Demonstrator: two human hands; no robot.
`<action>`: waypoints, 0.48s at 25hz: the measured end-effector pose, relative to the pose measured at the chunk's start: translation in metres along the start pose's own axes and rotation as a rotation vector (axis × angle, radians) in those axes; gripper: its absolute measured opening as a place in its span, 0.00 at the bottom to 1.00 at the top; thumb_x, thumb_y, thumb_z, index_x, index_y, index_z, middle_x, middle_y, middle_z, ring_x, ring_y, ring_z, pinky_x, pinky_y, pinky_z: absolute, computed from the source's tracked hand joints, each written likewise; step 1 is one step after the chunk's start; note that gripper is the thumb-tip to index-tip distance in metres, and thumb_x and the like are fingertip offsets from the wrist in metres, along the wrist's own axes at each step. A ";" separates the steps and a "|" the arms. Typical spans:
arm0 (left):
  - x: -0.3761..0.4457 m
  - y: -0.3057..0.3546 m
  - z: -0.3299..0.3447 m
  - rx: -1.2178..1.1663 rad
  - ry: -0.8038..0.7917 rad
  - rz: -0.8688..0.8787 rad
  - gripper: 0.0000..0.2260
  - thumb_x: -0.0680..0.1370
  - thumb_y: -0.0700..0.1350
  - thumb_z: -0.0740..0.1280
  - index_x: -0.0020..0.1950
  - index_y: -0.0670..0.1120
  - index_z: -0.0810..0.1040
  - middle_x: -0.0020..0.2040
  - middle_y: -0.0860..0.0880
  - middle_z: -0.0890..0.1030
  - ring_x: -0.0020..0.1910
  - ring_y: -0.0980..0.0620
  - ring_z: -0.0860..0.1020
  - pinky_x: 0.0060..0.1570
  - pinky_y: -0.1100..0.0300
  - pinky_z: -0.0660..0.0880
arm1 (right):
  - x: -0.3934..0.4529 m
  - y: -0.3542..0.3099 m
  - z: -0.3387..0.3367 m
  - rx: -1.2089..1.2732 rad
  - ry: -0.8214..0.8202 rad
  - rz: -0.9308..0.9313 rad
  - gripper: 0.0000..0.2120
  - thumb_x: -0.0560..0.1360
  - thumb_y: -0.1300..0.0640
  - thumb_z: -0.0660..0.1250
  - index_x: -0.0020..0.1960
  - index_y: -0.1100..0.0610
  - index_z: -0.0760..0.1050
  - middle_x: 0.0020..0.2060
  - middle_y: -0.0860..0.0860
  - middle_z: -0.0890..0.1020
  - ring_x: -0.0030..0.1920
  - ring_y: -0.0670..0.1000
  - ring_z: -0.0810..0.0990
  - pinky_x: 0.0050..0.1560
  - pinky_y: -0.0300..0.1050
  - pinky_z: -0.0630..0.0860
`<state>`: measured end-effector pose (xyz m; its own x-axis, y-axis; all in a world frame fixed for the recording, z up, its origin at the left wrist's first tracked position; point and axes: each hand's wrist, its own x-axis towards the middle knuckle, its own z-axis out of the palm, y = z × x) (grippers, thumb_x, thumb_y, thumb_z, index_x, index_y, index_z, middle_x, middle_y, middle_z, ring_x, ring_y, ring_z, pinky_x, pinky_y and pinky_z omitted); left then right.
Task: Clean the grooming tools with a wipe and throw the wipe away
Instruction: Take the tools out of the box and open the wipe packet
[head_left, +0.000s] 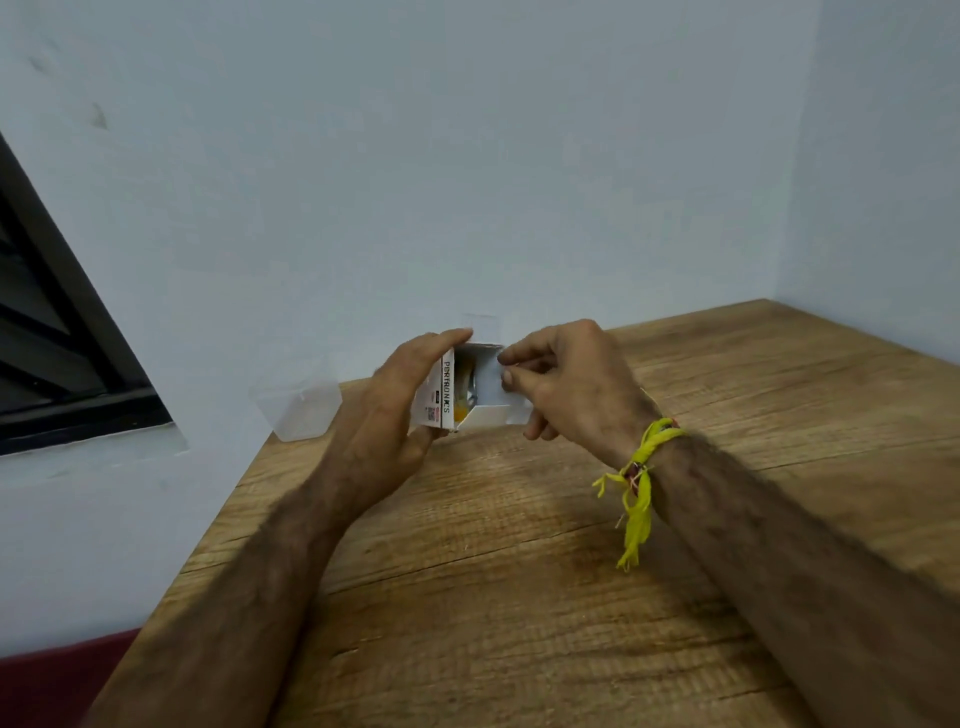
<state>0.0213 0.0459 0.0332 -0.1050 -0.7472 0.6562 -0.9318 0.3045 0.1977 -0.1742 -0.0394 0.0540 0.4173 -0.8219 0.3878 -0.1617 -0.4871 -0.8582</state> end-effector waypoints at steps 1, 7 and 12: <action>0.000 0.001 0.003 -0.026 0.015 -0.001 0.43 0.70 0.32 0.76 0.78 0.55 0.61 0.74 0.51 0.70 0.73 0.53 0.68 0.66 0.47 0.74 | 0.000 -0.001 0.000 -0.016 0.023 -0.026 0.07 0.76 0.63 0.71 0.53 0.56 0.83 0.39 0.49 0.85 0.22 0.51 0.81 0.22 0.38 0.75; 0.004 0.008 0.014 0.009 0.060 0.047 0.40 0.71 0.31 0.74 0.78 0.50 0.63 0.72 0.49 0.72 0.73 0.52 0.69 0.70 0.52 0.71 | -0.004 -0.008 0.001 -0.293 0.058 -0.201 0.08 0.76 0.58 0.70 0.52 0.50 0.84 0.44 0.46 0.86 0.29 0.50 0.83 0.36 0.51 0.83; 0.005 0.012 0.019 0.180 0.091 0.066 0.42 0.70 0.33 0.74 0.79 0.52 0.60 0.73 0.48 0.71 0.73 0.50 0.68 0.69 0.57 0.68 | -0.005 -0.008 0.001 -0.360 -0.022 -0.135 0.07 0.78 0.57 0.67 0.51 0.49 0.84 0.40 0.48 0.86 0.27 0.50 0.83 0.37 0.51 0.83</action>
<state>0.0027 0.0349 0.0251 -0.1433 -0.6701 0.7283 -0.9718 0.2345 0.0245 -0.1740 -0.0310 0.0586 0.4750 -0.7385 0.4785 -0.4058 -0.6663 -0.6256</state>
